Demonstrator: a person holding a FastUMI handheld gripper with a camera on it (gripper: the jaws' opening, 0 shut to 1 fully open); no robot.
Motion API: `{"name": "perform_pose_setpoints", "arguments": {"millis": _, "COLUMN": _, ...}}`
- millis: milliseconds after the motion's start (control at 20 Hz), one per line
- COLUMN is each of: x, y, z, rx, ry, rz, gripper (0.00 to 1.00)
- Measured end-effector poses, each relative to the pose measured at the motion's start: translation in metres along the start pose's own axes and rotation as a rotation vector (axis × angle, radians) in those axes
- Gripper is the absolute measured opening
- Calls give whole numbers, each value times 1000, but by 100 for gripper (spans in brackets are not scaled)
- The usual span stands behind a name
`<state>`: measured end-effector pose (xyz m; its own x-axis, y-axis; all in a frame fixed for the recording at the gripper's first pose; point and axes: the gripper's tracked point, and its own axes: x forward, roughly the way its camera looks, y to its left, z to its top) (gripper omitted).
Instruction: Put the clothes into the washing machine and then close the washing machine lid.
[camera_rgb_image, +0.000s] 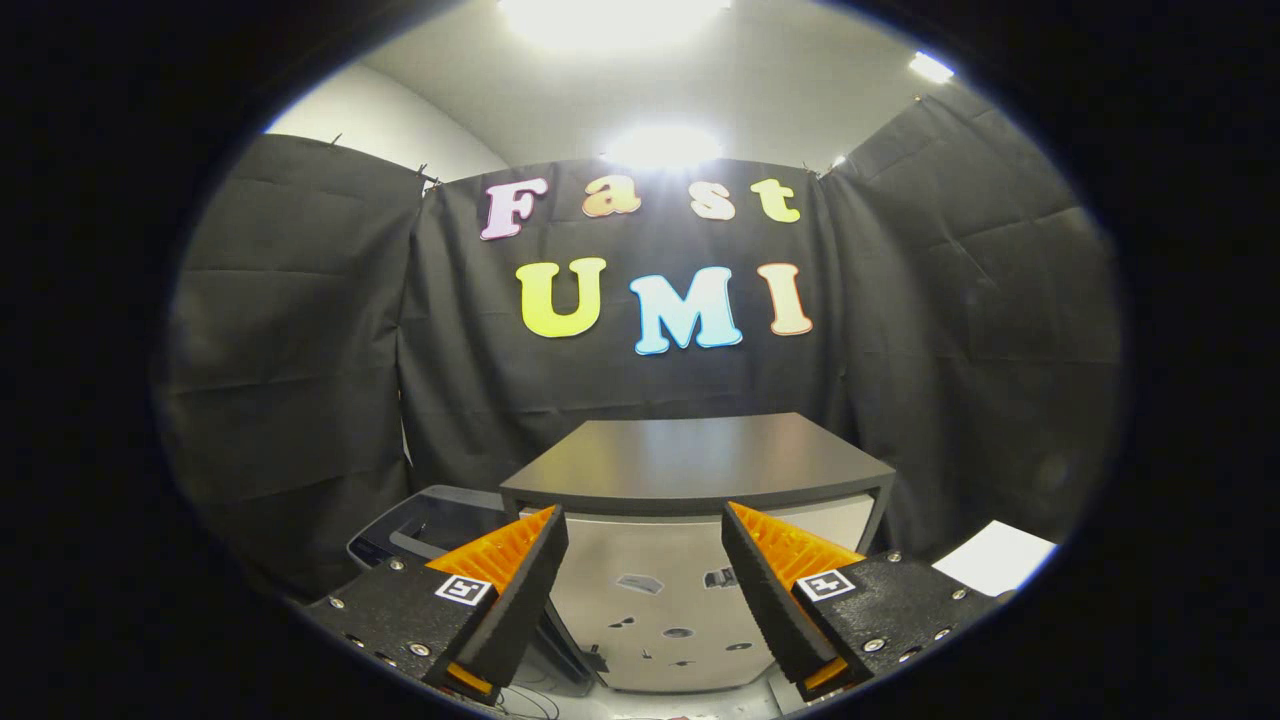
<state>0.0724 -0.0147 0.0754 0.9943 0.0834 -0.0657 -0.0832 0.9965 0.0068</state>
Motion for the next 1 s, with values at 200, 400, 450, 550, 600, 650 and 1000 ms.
{"name": "perform_pose_setpoints", "arguments": {"millis": 200, "x": -9, "y": -6, "z": -8, "rx": 2, "ry": 13, "rz": 0, "gripper": 95}}
{"name": "perform_pose_setpoints", "arguments": {"millis": 400, "x": -12, "y": -4, "z": -12, "rx": 1, "ry": 22, "rz": 12, "gripper": 95}}
{"name": "perform_pose_setpoints", "arguments": {"millis": 450, "x": -12, "y": -4, "z": -12, "rx": 1, "ry": 23, "rz": 13, "gripper": 95}}
{"name": "perform_pose_setpoints", "arguments": {"millis": 550, "x": -12, "y": -1, "z": -13, "rx": 0, "ry": 25, "rz": 21, "gripper": 95}}
{"name": "perform_pose_setpoints", "arguments": {"millis": 600, "x": -13, "y": 0, "z": -14, "rx": -2, "ry": 27, "rz": 22, "gripper": 95}}
{"name": "perform_pose_setpoints", "arguments": {"millis": 650, "x": -13, "y": 0, "z": -15, "rx": -3, "ry": 28, "rz": 24, "gripper": 95}}
{"name": "perform_pose_setpoints", "arguments": {"millis": 1000, "x": -14, "y": 1, "z": -18, "rx": -3, "ry": 40, "rz": 28, "gripper": 95}}
